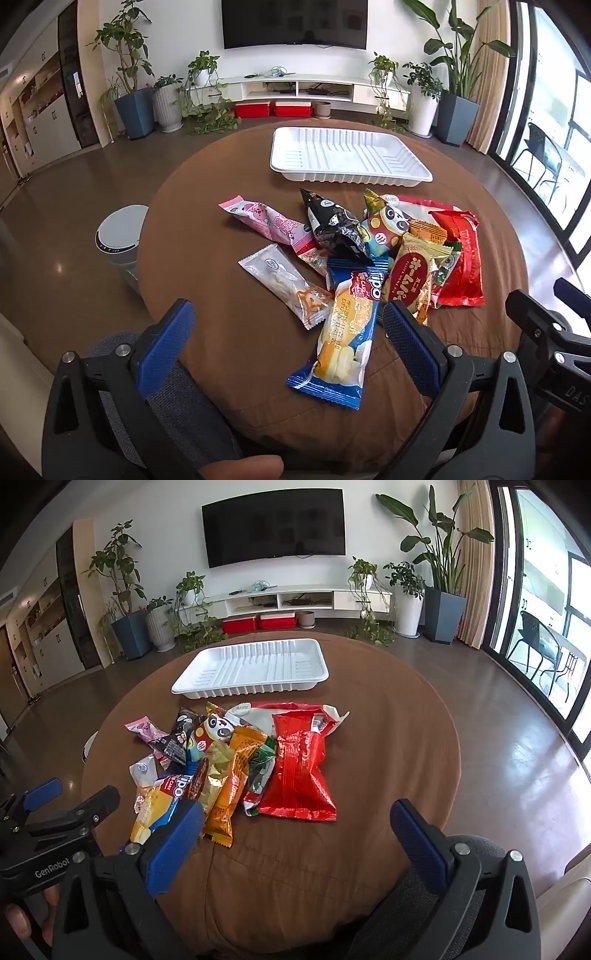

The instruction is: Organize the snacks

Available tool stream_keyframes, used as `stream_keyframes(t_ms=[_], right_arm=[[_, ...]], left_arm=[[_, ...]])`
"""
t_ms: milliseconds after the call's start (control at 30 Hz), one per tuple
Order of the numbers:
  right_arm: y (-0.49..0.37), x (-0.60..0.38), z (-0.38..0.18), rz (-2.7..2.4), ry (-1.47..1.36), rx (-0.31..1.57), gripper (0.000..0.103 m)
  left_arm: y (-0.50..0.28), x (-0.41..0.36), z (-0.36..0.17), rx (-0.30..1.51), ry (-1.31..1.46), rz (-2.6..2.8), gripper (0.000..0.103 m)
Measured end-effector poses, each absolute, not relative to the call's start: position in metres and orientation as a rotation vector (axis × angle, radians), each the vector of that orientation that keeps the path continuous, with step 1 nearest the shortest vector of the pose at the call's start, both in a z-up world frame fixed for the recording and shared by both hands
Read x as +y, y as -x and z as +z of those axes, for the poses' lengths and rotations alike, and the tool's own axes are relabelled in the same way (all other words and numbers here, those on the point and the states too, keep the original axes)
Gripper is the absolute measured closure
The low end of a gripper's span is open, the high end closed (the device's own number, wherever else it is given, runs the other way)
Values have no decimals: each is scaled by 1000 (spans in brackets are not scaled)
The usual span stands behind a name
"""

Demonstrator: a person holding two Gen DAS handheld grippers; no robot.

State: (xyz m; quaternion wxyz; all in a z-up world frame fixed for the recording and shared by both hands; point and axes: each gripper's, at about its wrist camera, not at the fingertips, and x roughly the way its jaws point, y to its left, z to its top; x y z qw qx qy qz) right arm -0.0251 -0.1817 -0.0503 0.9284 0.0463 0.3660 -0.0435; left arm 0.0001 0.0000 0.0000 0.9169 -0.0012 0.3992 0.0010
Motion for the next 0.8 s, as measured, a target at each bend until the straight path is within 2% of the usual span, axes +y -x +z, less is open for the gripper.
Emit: stream_keyframes(t_ms=[800], right_arm=[[25,-182,-52,-89,-94,758,0]], left_arm=[[1,1,3,817,1,-1,0]])
